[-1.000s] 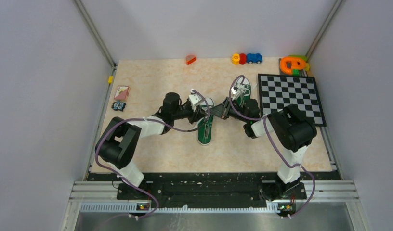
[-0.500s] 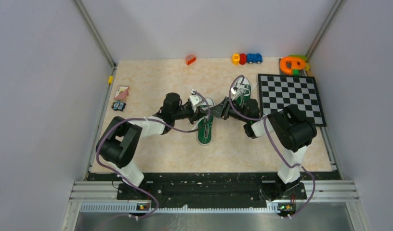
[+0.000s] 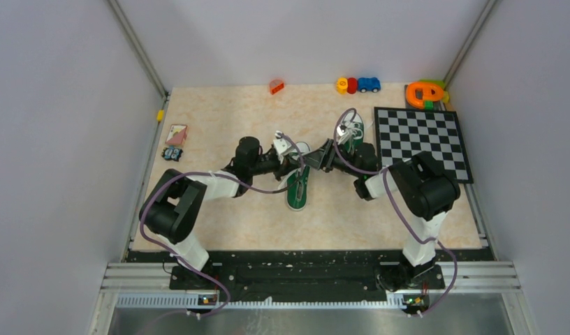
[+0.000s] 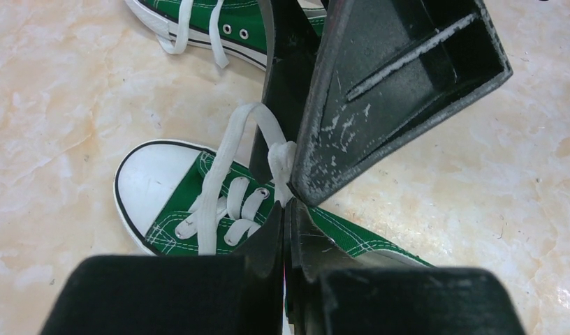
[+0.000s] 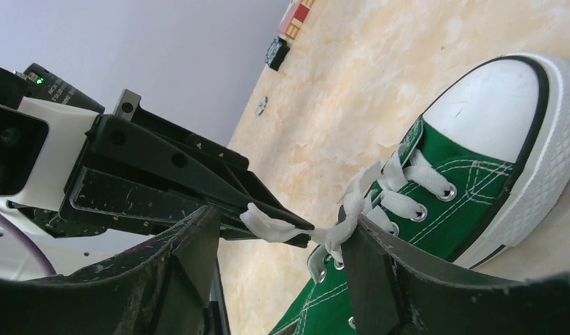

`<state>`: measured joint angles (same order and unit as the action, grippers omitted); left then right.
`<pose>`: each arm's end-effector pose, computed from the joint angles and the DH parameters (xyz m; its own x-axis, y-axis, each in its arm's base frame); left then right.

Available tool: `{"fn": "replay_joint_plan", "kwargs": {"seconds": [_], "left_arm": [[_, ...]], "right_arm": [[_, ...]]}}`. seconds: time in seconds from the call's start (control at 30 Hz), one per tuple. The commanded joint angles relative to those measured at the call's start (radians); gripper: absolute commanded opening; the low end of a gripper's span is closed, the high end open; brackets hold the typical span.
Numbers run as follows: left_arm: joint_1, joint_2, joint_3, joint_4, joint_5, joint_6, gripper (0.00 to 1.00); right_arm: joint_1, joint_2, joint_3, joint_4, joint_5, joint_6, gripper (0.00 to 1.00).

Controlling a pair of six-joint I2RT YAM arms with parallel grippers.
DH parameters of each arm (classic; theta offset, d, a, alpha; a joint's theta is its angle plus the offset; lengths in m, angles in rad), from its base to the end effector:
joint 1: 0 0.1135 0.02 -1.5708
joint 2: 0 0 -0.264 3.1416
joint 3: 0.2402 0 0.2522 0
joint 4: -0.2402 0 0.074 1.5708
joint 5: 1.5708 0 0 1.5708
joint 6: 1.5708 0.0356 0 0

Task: Tie the shoes
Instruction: Wrap the shoelace around the shoelace.

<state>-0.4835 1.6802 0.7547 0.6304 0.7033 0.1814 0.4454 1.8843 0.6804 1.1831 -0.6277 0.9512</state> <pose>0.2911 -0.1788 0.1869 -0.0905 0.2029 -0.9750 0.9341 0.3569 -0.0124 0.3051 0.1688 0.1554 -0.7262 0.3835 -0.5706 -0.4949 0.2846 0.8210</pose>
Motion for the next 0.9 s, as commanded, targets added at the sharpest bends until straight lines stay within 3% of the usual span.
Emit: {"fn": "replay_joint_plan", "kwargs": {"seconds": [0.0, 0.17, 0.37, 0.67, 0.77, 0.87], "left_arm": [[-0.003, -0.017, -0.014, 0.069, 0.028, -0.011, 0.00], [-0.001, -0.026, -0.023, 0.072, 0.028, -0.008, 0.00], [0.001, -0.027, -0.026, 0.077, 0.029, -0.003, 0.00], [0.004, -0.041, -0.026, 0.049, 0.012, 0.022, 0.00], [0.004, -0.043, -0.037, 0.058, 0.013, 0.019, 0.00], [0.003, -0.046, -0.049, 0.066, 0.010, 0.016, 0.00]], "right_arm": [[-0.016, -0.058, 0.000, 0.052, 0.032, 0.020, 0.63], [-0.022, -0.062, 0.012, 0.028, 0.065, 0.025, 0.51], [-0.025, -0.044, 0.042, -0.018, 0.064, 0.023, 0.44], [-0.024, -0.030, 0.064, -0.065, 0.047, 0.024, 0.18], [-0.027, -0.039, 0.049, -0.069, 0.050, 0.020, 0.19], [-0.038, -0.048, 0.035, -0.061, 0.052, 0.023, 0.39]]}}
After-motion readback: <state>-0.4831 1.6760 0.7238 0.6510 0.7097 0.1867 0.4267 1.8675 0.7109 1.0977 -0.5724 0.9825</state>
